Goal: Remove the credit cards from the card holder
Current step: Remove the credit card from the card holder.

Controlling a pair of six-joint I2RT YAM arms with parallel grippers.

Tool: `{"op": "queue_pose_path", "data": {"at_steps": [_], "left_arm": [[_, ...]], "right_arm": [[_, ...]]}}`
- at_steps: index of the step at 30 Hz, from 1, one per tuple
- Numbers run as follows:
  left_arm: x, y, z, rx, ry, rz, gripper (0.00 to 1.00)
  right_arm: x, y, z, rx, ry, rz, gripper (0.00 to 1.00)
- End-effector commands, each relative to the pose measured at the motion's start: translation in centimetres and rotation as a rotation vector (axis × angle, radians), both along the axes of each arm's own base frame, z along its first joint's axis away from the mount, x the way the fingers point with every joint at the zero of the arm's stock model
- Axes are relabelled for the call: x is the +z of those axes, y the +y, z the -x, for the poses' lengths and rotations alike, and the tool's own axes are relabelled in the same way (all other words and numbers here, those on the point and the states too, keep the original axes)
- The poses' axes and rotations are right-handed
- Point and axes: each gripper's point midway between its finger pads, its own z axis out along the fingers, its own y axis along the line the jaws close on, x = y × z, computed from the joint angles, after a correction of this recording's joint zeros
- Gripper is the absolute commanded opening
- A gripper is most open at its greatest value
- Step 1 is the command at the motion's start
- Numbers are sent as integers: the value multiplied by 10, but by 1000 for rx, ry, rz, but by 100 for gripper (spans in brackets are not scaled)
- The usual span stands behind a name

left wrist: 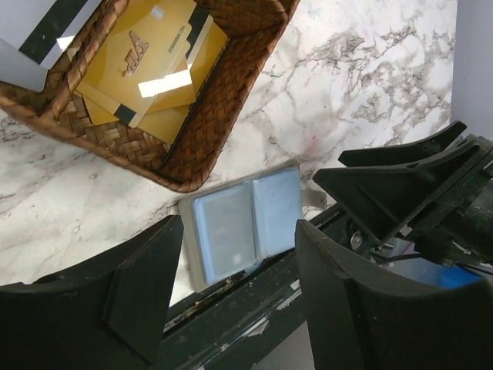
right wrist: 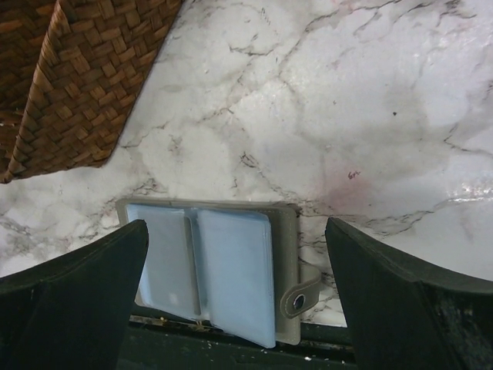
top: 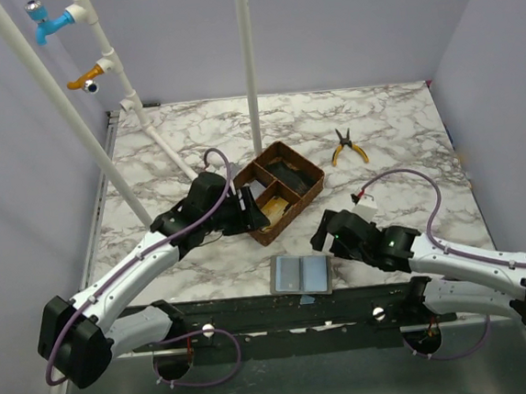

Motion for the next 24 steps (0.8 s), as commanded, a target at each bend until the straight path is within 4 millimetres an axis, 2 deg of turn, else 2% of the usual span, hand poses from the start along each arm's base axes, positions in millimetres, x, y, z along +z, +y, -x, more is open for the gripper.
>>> {"op": "queue_pose_path", "data": {"at_steps": [1, 12, 15, 19, 24], "left_arm": [[-6, 12, 6, 24, -21, -27, 62], [-15, 30, 15, 71, -23, -63, 63], [-17, 33, 17, 73, -22, -74, 63], [-20, 37, 19, 85, -16, -84, 63], [-24, 40, 21, 98, -8, -86, 63]], "right_arm": [[9, 19, 1, 36, -12, -20, 100], [11, 46, 10, 95, -16, 35, 100], [13, 57, 19, 126, -24, 47, 99], [5, 71, 29, 166, -7, 38, 93], [-10, 86, 39, 208, 34, 65, 80]]}}
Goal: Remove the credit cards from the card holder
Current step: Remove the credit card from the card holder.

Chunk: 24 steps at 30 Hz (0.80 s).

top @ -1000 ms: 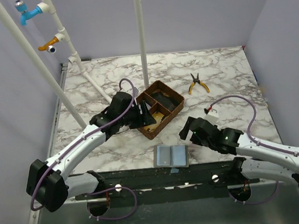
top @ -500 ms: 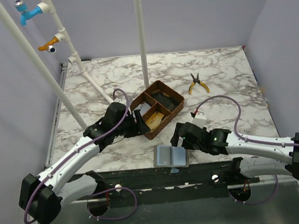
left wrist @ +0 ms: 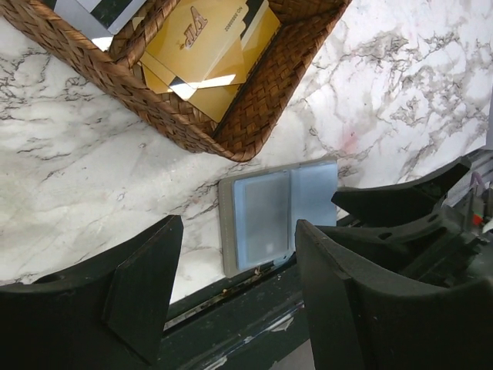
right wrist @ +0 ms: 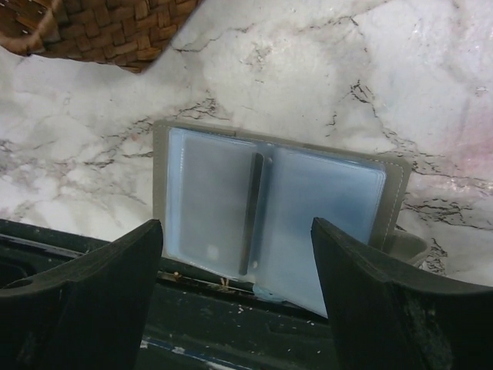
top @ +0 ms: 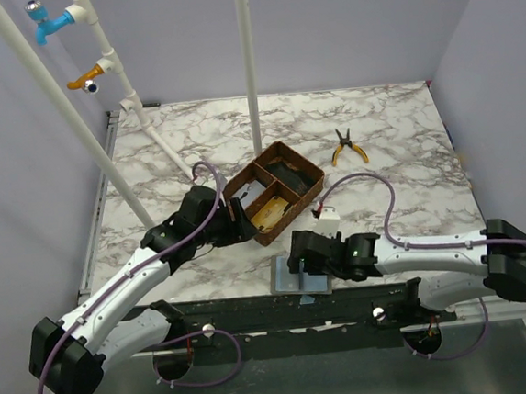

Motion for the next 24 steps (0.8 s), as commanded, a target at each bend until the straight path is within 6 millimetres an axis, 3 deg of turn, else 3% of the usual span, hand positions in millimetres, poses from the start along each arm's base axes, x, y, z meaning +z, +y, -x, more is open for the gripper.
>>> {"op": "queue_pose_path", "data": {"at_steps": [1, 5, 10, 24], "left_arm": [[-8, 9, 4, 31, 11, -28, 63], [-10, 10, 5, 31, 15, -29, 63], [-13, 10, 6, 28, 22, -35, 63], [-17, 9, 6, 23, 33, -34, 63]], "right_arm": [[-4, 16, 1, 7, 4, 10, 76], [-12, 25, 4, 32, 15, 48, 67], [-19, 31, 3, 46, 24, 92, 63], [-46, 29, 13, 51, 96, 165, 59]]}}
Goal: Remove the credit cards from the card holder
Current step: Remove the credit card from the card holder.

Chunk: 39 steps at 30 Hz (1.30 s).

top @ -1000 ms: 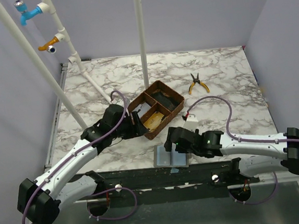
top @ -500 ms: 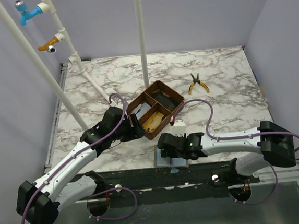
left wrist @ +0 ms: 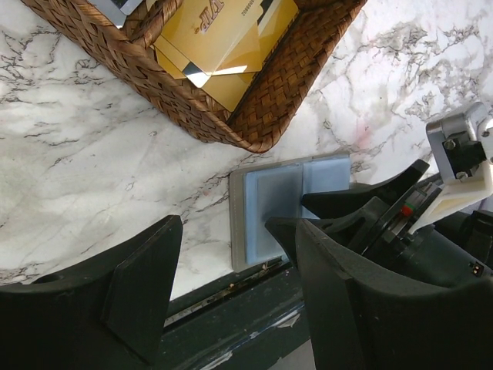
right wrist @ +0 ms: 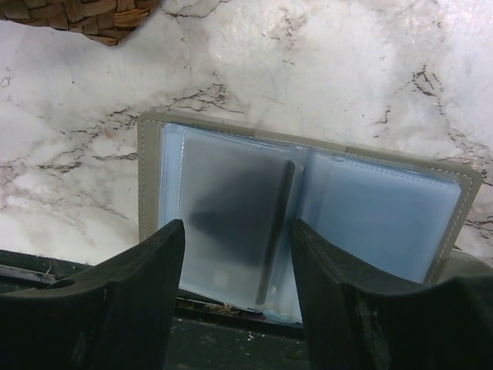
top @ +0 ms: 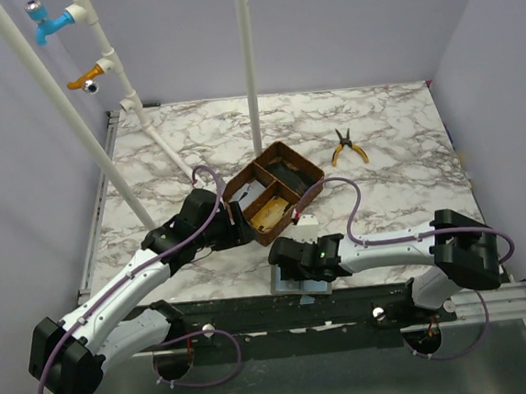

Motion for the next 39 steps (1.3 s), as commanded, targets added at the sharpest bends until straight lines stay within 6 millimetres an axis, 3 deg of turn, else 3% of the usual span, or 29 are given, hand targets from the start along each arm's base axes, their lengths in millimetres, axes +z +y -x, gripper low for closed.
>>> {"op": "queue_pose_path", "data": {"at_steps": [1, 18, 23, 28, 34, 39], "left_arm": [[-4, 2, 0, 8, 3, -11, 63], [-22, -2, 8, -13, 60, -5, 61], [-28, -5, 12, -31, 78, 4, 51], [-38, -10, 17, -55, 105, -8, 34], [-52, -24, 28, -100, 142, -27, 15], [-63, -39, 34, -143, 166, -44, 7]], "right_arm": [[-6, 1, 7, 8, 30, 23, 58], [-31, -29, 12, -33, 60, 49, 27], [-39, -37, 10, -47, 78, 20, 12], [-48, -40, 9, -51, 112, -30, 2], [-52, -38, 7, -38, 123, -120, 1], [-58, -45, 5, -42, 144, -195, 1]]}}
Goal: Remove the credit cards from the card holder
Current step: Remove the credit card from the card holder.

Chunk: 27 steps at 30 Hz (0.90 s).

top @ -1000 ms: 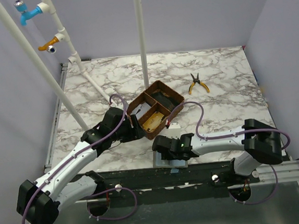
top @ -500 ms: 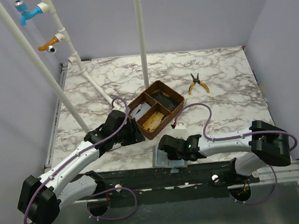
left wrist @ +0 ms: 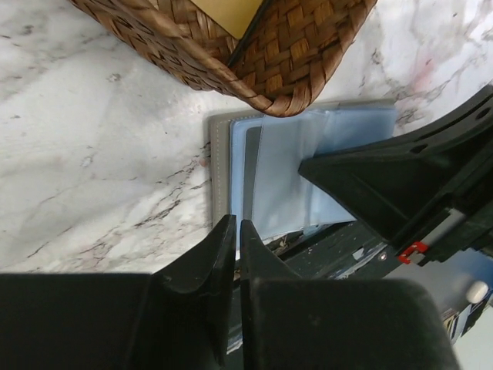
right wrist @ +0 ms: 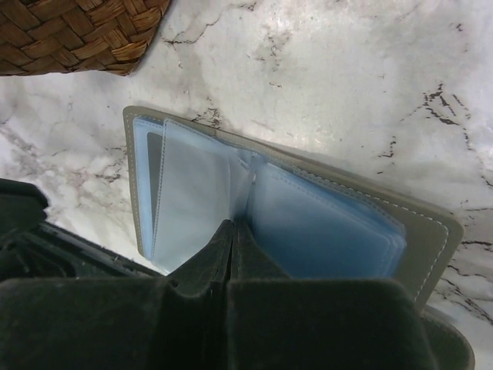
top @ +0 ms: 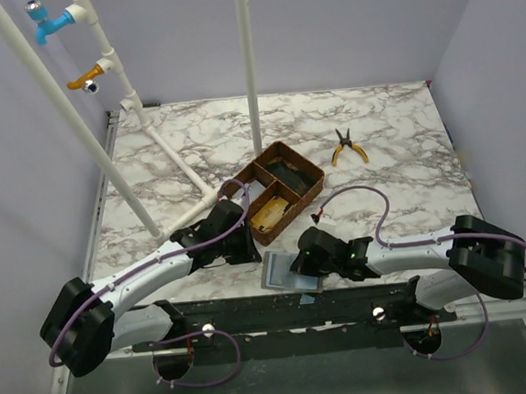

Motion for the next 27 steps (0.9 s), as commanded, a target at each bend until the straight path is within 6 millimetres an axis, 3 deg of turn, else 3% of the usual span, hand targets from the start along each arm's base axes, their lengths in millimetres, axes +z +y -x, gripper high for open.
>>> {"op": "queue_pose_path", "data": {"at_steps": [1, 11, 27], "left_arm": [[-8, -17, 5, -43, 16, 9, 6], [-30, -30, 10, -88, 50, -41, 0], [-37, -38, 22, -134, 69, -67, 0]], "right_arm": [[-44, -42, 18, 33, 85, 102, 1], [-49, -50, 23, 25, 108, 81, 1], [-56, -55, 26, 10, 133, 73, 1]]}}
